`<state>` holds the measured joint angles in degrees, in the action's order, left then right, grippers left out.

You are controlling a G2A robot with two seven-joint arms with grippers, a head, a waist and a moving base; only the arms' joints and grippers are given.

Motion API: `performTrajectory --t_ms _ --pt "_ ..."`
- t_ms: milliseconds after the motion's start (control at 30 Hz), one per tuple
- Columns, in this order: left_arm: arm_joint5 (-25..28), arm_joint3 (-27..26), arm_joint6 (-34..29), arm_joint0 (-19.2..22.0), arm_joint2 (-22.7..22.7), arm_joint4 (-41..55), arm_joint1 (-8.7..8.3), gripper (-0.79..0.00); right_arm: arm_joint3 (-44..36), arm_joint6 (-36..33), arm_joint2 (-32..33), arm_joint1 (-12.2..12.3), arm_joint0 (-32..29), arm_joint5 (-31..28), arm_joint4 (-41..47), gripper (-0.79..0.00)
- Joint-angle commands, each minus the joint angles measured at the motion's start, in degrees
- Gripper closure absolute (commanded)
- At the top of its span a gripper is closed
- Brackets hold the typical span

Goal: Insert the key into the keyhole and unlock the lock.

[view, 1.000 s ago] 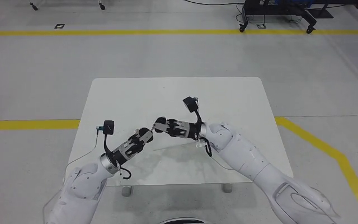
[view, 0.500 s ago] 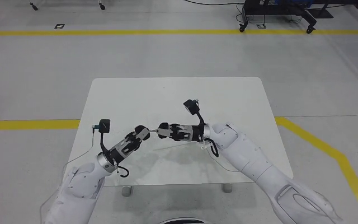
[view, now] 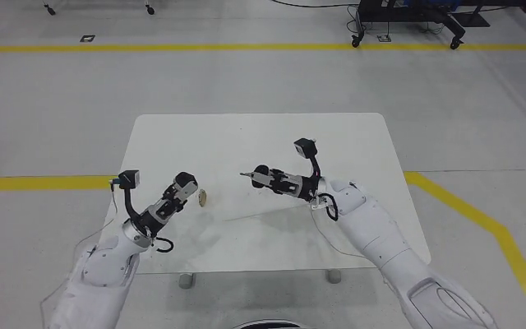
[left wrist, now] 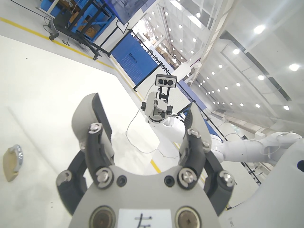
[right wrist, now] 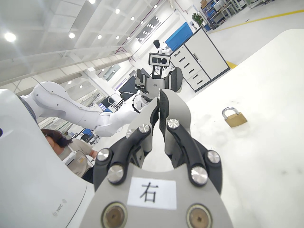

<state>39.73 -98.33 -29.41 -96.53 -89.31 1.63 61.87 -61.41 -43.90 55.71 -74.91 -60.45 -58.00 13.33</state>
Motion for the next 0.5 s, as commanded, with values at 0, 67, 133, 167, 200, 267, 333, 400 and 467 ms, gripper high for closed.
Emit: performTrajectory --t_ms 0,67,133,167,200,267,333,400,467 --pt "-0.1 -0.4 -0.9 -0.1 -2.4 -6.4 -0.4 -0.785 0.0 0.0 -0.1 0.0 0.0 0.0 0.0 0.0" --pt "-1.5 -1.2 -0.5 -0.5 -4.0 -16.2 -0.65 -0.785 0.0 0.0 -0.1 0.0 0.0 0.0 0.0 0.0" --pt "-3.8 -2.8 2.2 -0.9 -4.6 -30.0 -0.71 -0.785 0.0 0.0 -0.1 0.0 0.0 0.0 0.0 0.0" --pt "-5.0 -3.6 3.9 -1.3 -4.0 -36.4 -0.65 -0.785 0.0 0.0 -0.1 0.0 0.0 0.0 0.0 0.0" --pt "-6.2 -4.0 5.2 -1.7 -3.0 -41.9 -0.57 -0.785 0.0 0.0 -0.1 0.0 0.0 0.0 0.0 0.0" --pt "-9.3 -4.5 7.2 -1.8 -0.7 -52.7 -0.45 -0.785 0.0 0.0 -0.1 0.0 0.0 0.0 0.0 0.0" --pt "-13.2 -3.9 8.6 -1.4 2.2 -61.5 -0.24 -0.785 0.0 0.0 -0.1 0.0 0.0 0.0 0.0 0.0" --pt "-17.0 -2.7 9.6 -0.4 5.1 -67.3 0.06 -0.785 0.0 0.0 -0.1 0.0 0.0 0.0 0.0 0.0" --pt "-20.9 -1.3 10.8 1.1 7.3 -71.1 0.4 -0.785 0.0 0.0 -0.1 0.0 0.0 0.0 0.0 0.0"
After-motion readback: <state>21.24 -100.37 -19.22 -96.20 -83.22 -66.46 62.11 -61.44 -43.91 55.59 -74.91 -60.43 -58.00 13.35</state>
